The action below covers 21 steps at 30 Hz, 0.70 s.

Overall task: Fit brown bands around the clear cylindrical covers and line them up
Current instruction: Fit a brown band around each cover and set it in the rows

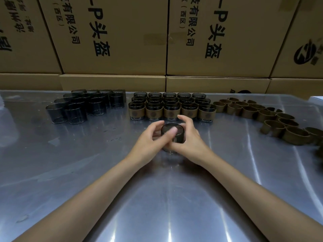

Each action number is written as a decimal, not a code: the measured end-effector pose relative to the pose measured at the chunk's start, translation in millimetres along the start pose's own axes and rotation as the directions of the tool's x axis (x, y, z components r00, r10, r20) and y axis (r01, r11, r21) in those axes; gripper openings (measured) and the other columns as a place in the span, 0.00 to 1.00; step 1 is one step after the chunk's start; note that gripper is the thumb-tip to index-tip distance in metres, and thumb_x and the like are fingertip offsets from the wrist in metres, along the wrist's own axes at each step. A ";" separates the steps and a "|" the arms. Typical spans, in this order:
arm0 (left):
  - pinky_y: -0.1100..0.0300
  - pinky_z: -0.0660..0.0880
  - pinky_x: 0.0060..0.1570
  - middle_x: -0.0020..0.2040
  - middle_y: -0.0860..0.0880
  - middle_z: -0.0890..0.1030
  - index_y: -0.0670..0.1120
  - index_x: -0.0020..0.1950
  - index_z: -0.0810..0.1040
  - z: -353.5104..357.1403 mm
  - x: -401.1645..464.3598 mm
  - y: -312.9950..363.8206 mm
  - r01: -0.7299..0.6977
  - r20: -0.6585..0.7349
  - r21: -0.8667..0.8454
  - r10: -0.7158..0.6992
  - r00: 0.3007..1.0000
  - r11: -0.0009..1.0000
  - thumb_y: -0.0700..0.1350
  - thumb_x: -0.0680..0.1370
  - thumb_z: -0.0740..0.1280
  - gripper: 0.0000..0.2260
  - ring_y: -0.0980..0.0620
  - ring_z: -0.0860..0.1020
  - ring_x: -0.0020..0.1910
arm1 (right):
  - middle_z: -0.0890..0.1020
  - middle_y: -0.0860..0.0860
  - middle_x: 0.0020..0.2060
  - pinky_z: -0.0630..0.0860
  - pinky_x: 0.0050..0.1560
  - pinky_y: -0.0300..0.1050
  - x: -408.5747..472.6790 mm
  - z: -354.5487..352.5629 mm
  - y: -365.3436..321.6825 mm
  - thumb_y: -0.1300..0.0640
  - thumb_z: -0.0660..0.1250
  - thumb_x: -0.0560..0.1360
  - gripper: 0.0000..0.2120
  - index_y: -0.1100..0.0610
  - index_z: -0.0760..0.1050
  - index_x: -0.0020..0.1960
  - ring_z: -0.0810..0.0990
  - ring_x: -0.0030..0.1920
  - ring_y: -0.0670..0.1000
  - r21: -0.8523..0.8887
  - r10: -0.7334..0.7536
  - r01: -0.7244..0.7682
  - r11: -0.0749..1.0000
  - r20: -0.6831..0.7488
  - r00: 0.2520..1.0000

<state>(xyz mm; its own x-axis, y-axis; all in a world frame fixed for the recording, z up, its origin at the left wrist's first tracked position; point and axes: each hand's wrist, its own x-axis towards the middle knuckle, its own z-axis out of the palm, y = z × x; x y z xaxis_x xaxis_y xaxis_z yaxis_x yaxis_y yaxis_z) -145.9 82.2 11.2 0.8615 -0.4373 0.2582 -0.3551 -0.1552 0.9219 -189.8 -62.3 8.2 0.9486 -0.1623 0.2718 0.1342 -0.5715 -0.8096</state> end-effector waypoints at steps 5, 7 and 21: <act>0.49 0.67 0.69 0.60 0.54 0.79 0.57 0.56 0.76 -3.6 3.9 -0.7 0.105 -0.055 -0.204 -0.119 0.991 0.973 0.63 0.76 0.58 0.16 0.55 0.76 0.62 | 0.68 0.48 0.64 0.56 0.60 0.39 7.9 -31.9 18.6 0.48 0.69 0.73 0.25 0.50 0.68 0.68 0.59 0.69 0.46 -0.101 -0.027 0.001 0.995 -0.253 0.967; 0.48 0.67 0.69 0.59 0.54 0.79 0.58 0.55 0.76 -3.4 4.3 -0.8 0.107 -0.066 -0.189 -0.121 0.990 0.976 0.59 0.80 0.55 0.12 0.53 0.76 0.62 | 0.69 0.52 0.67 0.58 0.62 0.43 13.3 -52.7 34.5 0.53 0.64 0.78 0.16 0.52 0.72 0.66 0.59 0.70 0.51 -0.196 0.044 -0.149 0.969 -0.457 0.889; 0.54 0.70 0.65 0.58 0.50 0.80 0.52 0.56 0.78 -1.9 7.1 -3.3 0.104 -0.106 -0.255 -0.135 0.985 0.961 0.56 0.83 0.52 0.16 0.55 0.78 0.57 | 0.69 0.64 0.66 0.63 0.62 0.52 31.7 -123.7 83.6 0.52 0.58 0.80 0.18 0.61 0.71 0.65 0.64 0.64 0.63 -0.436 0.302 -0.787 0.438 -0.753 0.585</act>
<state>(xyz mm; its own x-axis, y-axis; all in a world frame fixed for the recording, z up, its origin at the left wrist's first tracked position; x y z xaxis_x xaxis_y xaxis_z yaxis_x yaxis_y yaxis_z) -137.9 81.3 10.6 0.9350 -0.3162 0.1604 -0.1589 0.0308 0.9868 -183.9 -214.7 13.5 0.3797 -0.8730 0.3062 -0.8123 -0.4730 -0.3413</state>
